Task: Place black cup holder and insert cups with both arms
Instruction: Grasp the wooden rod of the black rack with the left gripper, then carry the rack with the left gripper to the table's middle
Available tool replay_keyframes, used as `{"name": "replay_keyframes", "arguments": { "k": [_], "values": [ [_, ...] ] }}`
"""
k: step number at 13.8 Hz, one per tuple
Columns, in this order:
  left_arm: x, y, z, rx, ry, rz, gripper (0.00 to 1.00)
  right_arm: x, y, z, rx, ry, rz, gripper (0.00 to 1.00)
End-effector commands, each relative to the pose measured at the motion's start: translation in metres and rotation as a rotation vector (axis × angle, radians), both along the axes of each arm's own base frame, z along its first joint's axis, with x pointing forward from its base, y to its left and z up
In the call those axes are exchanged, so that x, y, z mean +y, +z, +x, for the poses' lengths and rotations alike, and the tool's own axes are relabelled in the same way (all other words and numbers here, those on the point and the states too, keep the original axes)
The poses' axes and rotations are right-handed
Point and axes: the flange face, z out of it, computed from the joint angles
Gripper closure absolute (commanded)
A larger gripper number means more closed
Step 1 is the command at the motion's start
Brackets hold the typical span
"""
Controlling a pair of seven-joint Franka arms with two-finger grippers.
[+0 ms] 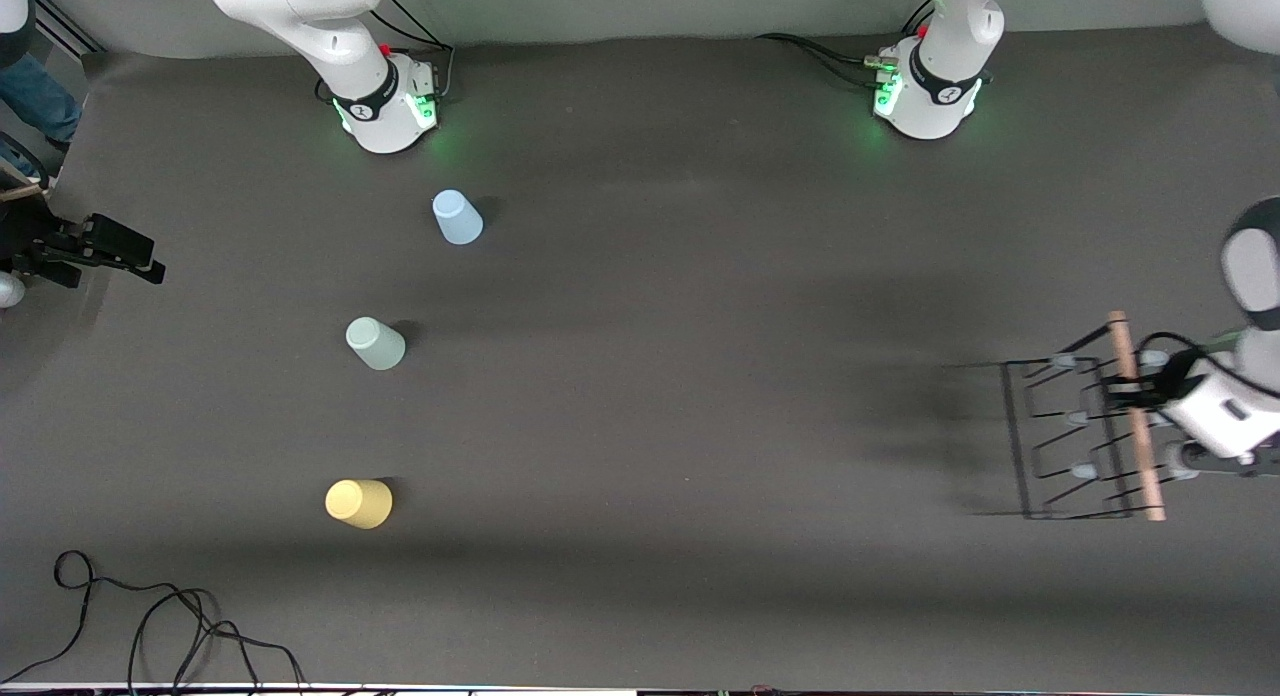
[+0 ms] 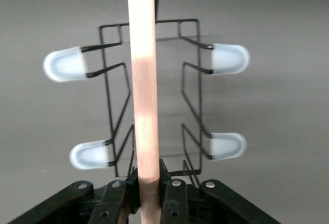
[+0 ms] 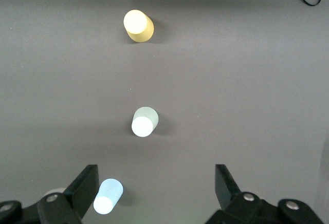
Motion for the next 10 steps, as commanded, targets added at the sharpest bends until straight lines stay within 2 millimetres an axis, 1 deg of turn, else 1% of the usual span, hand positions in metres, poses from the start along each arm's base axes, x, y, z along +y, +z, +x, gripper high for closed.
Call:
{"name": "replay_keyframes", "arguments": {
  "k": [1, 2, 3, 5, 6, 7, 9, 10],
  "values": [
    [-0.061, 0.014, -0.005, 0.002, 0.093, -0.035, 1.0, 0.001, 0.001, -0.001, -0.005, 0.023, -0.011, 0.0],
    [-0.093, 0.013, -0.008, 0.011, 0.113, -0.058, 1.0, 0.001, 0.001, -0.001, -0.005, 0.023, -0.011, 0.0],
    [-0.128, 0.01, -0.015, 0.037, 0.094, -0.057, 1.0, 0.0, 0.001, 0.0, -0.004, 0.021, -0.011, 0.0],
    [-0.182, 0.004, -0.029, 0.073, 0.069, -0.052, 1.0, 0.001, 0.001, 0.0, -0.005, 0.023, -0.011, 0.0],
    [-0.217, 0.002, -0.038, 0.076, 0.07, -0.044, 1.0, 0.001, 0.0, 0.0, -0.004, 0.023, -0.012, 0.0],
    [-0.247, 0.0, -0.047, 0.072, 0.09, -0.036, 1.0, 0.001, -0.001, 0.001, -0.002, 0.023, -0.012, 0.0],
    [-0.3, -0.003, -0.064, 0.06, 0.093, -0.031, 1.0, 0.0, -0.003, 0.001, 0.001, 0.021, -0.012, 0.0],
    [-0.323, -0.006, -0.072, 0.052, 0.11, -0.041, 1.0, 0.0, -0.003, 0.001, 0.001, 0.02, -0.012, 0.0]
  ]
}}
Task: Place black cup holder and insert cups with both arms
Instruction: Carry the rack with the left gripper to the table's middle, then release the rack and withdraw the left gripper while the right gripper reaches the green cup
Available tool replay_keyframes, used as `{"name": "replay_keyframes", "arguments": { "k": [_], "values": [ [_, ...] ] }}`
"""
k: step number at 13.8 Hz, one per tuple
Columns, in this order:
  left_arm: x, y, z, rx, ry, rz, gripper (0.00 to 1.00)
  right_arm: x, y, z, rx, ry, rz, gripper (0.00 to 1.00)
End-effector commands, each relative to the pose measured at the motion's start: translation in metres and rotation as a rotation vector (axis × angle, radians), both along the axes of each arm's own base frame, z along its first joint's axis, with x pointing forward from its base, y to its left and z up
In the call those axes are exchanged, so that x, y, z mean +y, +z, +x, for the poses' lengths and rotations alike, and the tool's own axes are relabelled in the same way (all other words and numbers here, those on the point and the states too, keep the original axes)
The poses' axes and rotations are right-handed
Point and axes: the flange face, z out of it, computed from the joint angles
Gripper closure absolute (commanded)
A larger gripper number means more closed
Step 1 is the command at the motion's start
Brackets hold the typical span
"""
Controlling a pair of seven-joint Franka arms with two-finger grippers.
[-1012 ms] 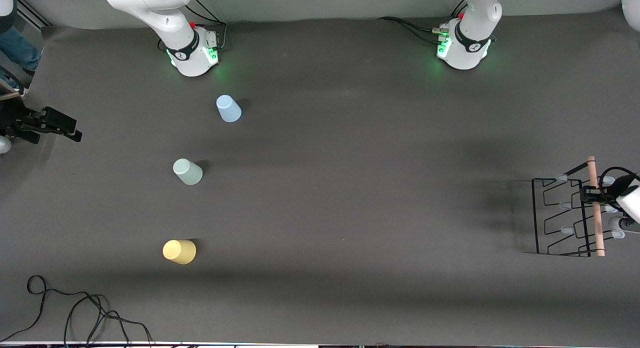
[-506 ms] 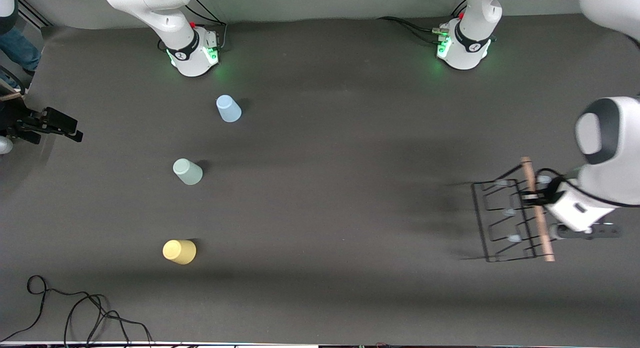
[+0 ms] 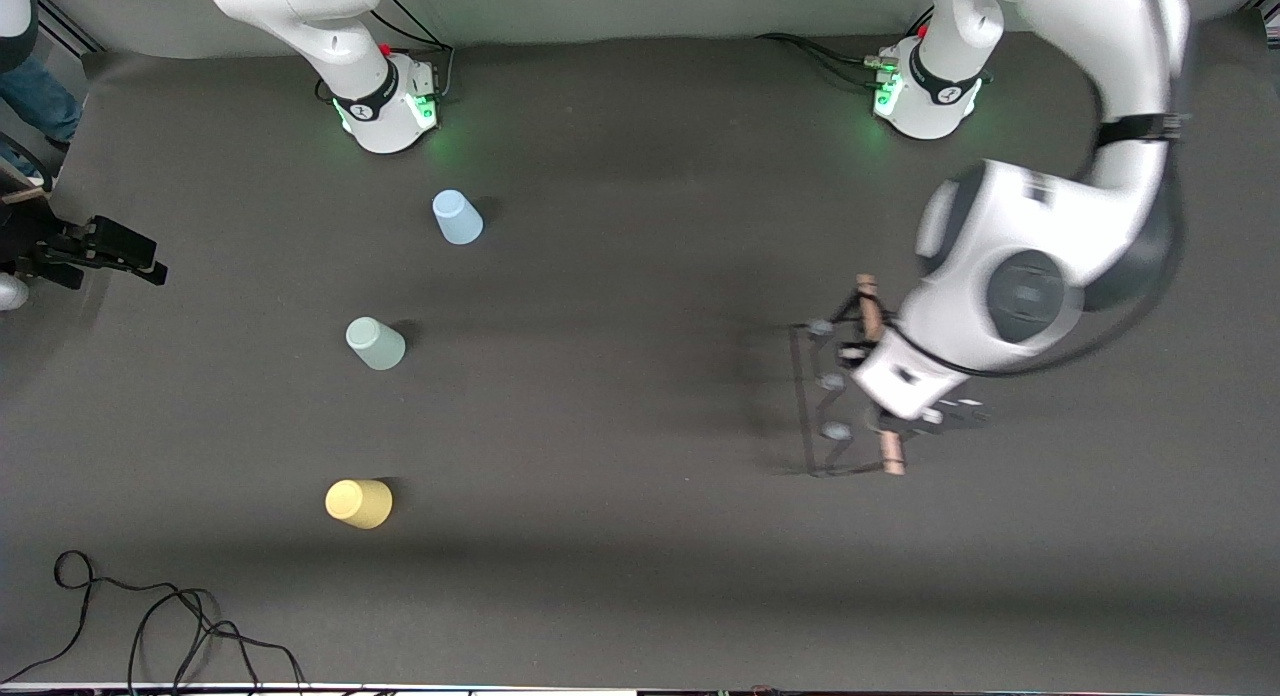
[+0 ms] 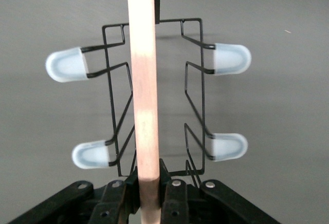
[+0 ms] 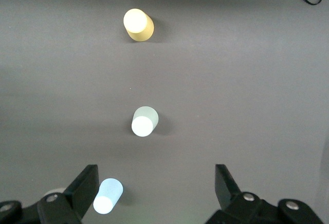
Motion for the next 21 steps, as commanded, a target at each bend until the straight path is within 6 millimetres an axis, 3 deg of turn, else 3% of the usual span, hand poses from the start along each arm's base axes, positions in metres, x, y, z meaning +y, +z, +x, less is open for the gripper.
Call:
{"name": "replay_keyframes", "arguments": {
  "k": [1, 3, 5, 7, 9, 11, 15, 19, 20, 21],
  "values": [
    [-0.05, 0.007, -0.018, -0.035, 0.051, -0.03, 1.0, 0.0, 0.0, 0.0, -0.003, 0.021, -0.011, 0.0],
    [-0.09, -0.008, -0.023, -0.059, 0.038, -0.04, 1.0, 0.0, -0.001, 0.001, -0.003, 0.019, -0.012, 0.0],
    [-0.115, -0.014, -0.029, -0.074, 0.014, -0.048, 1.0, -0.001, -0.002, 0.001, -0.003, 0.016, -0.012, 0.0],
    [-0.166, -0.045, -0.049, -0.091, -0.02, -0.077, 1.0, -0.001, -0.003, 0.002, -0.002, 0.016, -0.012, 0.0],
    [-0.195, -0.076, -0.06, -0.105, 0.045, -0.086, 1.0, -0.001, -0.003, 0.002, -0.002, 0.014, -0.012, 0.0],
    [-0.217, -0.088, -0.073, -0.114, 0.034, -0.103, 1.0, -0.001, -0.005, 0.003, 0.002, 0.013, -0.013, 0.0],
    [-0.242, -0.101, -0.086, -0.116, 0.015, -0.104, 1.0, -0.002, -0.006, 0.004, 0.003, 0.01, -0.014, 0.0],
    [-0.24, -0.096, -0.082, -0.122, 0.017, -0.109, 1.0, -0.001, -0.009, 0.006, 0.009, 0.01, -0.014, 0.0],
    [-0.237, -0.093, -0.08, -0.124, 0.014, -0.111, 0.58, 0.0, -0.01, 0.006, 0.009, 0.011, -0.014, 0.0],
    [-0.236, -0.091, -0.079, -0.133, 0.002, -0.107, 0.03, 0.0, -0.011, 0.006, 0.011, 0.008, -0.014, 0.0]
  ]
}}
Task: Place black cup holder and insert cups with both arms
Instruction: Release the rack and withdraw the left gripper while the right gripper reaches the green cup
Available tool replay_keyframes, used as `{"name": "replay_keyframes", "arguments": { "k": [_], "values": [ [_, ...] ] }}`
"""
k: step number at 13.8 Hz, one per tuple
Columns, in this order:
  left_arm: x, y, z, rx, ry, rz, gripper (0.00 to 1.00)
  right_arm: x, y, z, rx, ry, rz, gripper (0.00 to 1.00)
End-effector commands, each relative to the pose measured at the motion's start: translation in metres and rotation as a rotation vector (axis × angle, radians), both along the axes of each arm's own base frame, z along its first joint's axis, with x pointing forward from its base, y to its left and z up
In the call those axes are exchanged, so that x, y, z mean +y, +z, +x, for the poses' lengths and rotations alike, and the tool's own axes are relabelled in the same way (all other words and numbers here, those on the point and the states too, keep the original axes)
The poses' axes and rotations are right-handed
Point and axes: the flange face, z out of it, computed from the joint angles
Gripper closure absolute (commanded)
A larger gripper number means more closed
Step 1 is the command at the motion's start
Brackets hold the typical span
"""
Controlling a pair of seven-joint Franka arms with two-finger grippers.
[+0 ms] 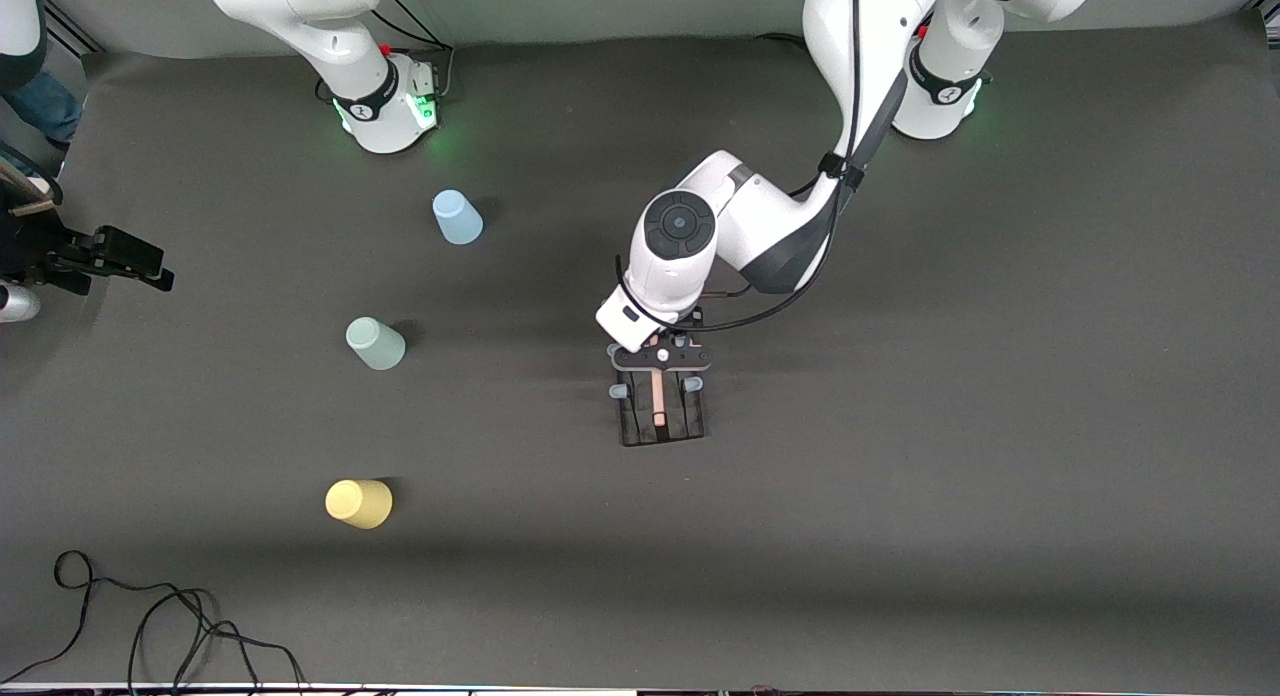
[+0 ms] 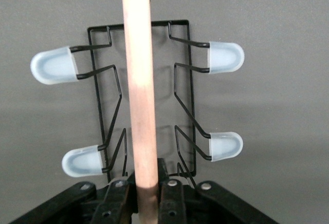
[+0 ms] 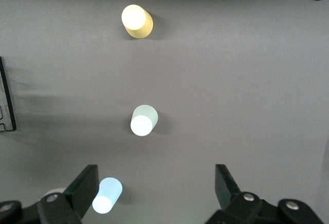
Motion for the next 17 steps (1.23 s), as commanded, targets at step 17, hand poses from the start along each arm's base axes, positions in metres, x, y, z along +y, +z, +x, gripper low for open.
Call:
{"name": "replay_keyframes", "arguments": {
  "k": [17],
  "values": [
    [0.301, 0.25, 0.092, 0.0, 0.099, 0.01, 0.0, 0.071, -0.288, -0.078, -0.132, 0.083, 0.0, 0.0]
  ]
}}
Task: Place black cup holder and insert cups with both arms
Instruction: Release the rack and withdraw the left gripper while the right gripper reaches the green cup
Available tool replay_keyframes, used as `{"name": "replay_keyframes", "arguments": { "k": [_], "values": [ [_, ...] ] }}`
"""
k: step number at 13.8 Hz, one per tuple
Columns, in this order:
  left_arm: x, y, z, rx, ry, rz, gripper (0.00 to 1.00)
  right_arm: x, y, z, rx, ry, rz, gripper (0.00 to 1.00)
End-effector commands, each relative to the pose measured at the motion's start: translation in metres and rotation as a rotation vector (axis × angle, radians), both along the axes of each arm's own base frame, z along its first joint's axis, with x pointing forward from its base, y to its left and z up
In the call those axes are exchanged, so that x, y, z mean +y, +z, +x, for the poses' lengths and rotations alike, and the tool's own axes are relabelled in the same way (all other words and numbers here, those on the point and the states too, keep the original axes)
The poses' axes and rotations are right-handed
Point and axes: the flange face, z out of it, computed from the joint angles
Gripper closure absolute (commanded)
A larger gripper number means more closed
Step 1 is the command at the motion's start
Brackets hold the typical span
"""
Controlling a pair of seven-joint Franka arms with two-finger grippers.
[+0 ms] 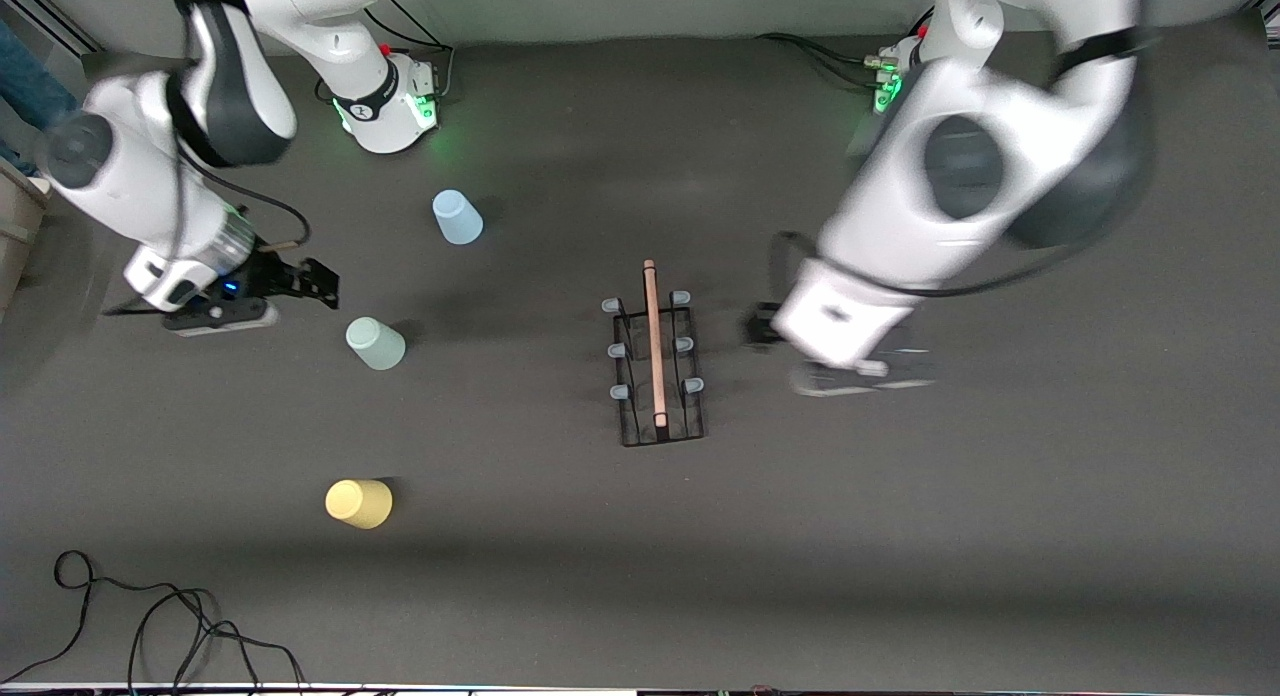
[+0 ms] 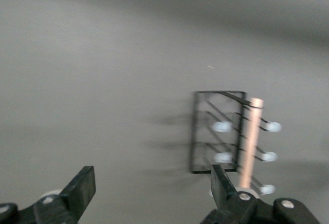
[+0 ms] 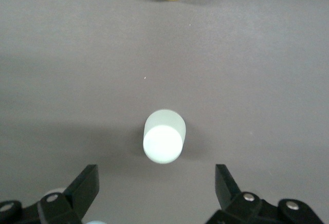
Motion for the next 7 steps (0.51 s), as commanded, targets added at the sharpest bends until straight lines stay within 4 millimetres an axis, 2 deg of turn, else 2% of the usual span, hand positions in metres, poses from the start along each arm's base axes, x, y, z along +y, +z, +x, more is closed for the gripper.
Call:
{"name": "replay_keyframes", "arguments": {
  "k": [1, 3, 4, 5, 6, 7],
  "values": [
    [0.089, 0.024, 0.0, 0.006, -0.011, 0.004, 0.0, 0.009, -0.064, -0.008, -0.047, 0.0, -0.007, 0.0],
    [0.165, 0.034, -0.004, 0.003, -0.061, 0.005, 0.0, 0.009, -0.096, -0.012, -0.049, -0.002, -0.01, 0.0],
    [0.197, 0.035, -0.011, 0.038, -0.094, 0.006, 0.0, 0.009, -0.11, -0.012, -0.042, -0.002, -0.014, 0.0],
    [0.218, 0.035, -0.017, 0.063, -0.122, 0.009, 0.0, 0.008, -0.121, -0.013, -0.032, -0.005, -0.016, 0.0],
    [0.231, 0.04, -0.024, 0.054, -0.125, 0.056, 0.0, 0.007, -0.13, -0.015, -0.017, -0.004, -0.02, 0.0],
    [0.235, 0.045, -0.028, 0.034, -0.133, 0.13, 0.0, 0.008, -0.135, -0.016, -0.003, -0.003, -0.022, 0.0]
  ]
}}
